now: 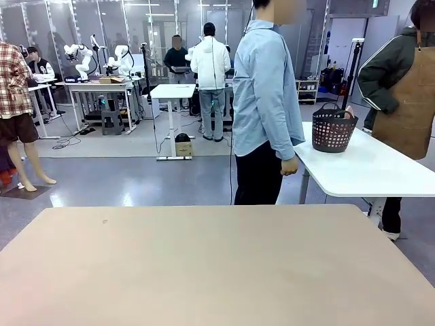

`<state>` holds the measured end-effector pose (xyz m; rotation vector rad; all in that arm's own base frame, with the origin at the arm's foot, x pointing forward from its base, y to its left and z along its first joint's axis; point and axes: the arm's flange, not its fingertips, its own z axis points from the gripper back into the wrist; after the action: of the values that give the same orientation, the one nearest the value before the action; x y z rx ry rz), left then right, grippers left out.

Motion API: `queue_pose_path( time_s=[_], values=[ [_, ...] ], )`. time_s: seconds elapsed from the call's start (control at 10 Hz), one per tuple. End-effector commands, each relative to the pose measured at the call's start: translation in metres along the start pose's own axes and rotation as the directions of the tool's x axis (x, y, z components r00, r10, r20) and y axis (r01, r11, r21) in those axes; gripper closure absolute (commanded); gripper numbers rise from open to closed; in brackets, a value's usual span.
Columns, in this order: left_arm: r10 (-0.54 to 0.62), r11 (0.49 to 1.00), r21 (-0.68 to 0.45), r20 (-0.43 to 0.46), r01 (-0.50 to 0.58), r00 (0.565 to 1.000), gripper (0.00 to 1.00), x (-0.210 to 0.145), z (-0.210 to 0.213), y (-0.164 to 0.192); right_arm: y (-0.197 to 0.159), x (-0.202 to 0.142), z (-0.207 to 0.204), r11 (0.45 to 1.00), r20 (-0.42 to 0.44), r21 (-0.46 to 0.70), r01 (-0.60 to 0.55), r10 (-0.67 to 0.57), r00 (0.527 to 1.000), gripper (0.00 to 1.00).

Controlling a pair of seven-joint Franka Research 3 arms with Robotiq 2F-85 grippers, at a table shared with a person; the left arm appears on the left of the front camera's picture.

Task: Fold the towel.
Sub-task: Grab the top end of the 100 cm Hotel Towel extended by the human.

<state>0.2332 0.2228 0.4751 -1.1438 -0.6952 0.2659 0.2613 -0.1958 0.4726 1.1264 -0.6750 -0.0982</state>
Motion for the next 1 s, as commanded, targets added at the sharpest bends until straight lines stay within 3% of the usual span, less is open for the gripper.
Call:
queue_pose_path(
  time_s=[0.0,0.1,0.9],
  values=[
    [-0.008,1.0,-0.007,0.025,0.008,1.0,0.0,-0.01,-0.008,-0.008,0.005,-0.023,-0.018,1.0,0.004,0.008,-0.023,0.023,1.0,0.0],
    [0.0,1.0,0.0,0.0,0.0,1.0,0.0,0.0,0.0,0.0,0.0,0.0,0.0,1.0,0.0,0.0,0.0,0.0,1.0,0.0],
    [0.0,1.0,0.0,0.0,0.0,1.0,0.0,0.0,0.0,0.0,0.0,0.0,0.0,1.0,0.0,0.0,0.0,0.0,1.0,0.0]
  ],
)
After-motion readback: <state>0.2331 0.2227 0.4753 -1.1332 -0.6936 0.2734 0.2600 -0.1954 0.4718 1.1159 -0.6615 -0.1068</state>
